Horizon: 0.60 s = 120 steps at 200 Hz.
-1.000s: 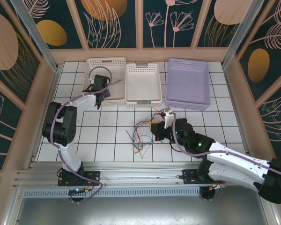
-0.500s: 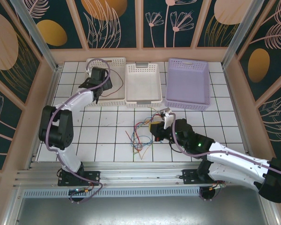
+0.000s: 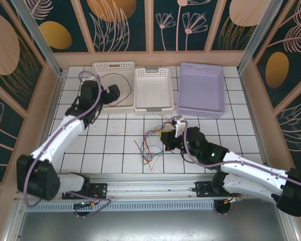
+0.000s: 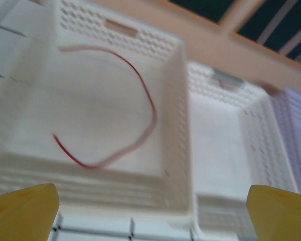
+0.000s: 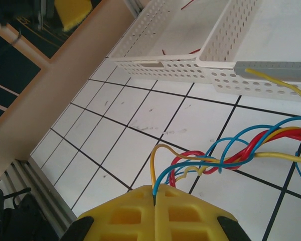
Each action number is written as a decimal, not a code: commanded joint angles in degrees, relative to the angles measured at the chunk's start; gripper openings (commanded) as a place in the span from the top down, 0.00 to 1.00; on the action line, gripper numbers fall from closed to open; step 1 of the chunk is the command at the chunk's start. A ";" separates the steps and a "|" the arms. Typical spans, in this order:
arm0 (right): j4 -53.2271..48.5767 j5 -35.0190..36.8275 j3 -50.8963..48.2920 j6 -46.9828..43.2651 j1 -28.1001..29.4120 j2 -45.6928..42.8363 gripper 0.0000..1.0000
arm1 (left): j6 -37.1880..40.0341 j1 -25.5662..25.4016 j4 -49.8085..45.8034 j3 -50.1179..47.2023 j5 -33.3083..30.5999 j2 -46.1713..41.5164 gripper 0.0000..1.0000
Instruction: Untangle the cables
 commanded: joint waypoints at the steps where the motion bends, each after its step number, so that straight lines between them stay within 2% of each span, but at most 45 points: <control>1: 3.01 -0.36 2.40 0.30 0.45 -0.39 1.00 | -3.26 -5.98 3.20 -8.50 8.41 -3.77 0.05; 21: 2.94 -0.66 3.07 0.36 0.43 -0.76 1.00 | -5.23 -11.42 5.80 -15.45 9.14 -7.69 0.06; 57: 3.17 -1.29 3.47 0.80 0.41 -2.11 1.00 | -8.69 -18.22 11.63 -24.88 10.86 -11.35 0.07; 99: 3.54 -1.80 3.89 1.15 0.41 -2.41 1.00 | -9.76 -26.56 18.78 -30.90 11.27 -11.38 0.09; 120: 3.73 -1.69 3.99 1.24 0.41 -2.52 1.00 | -10.16 -28.87 21.36 -32.14 12.40 -11.19 0.16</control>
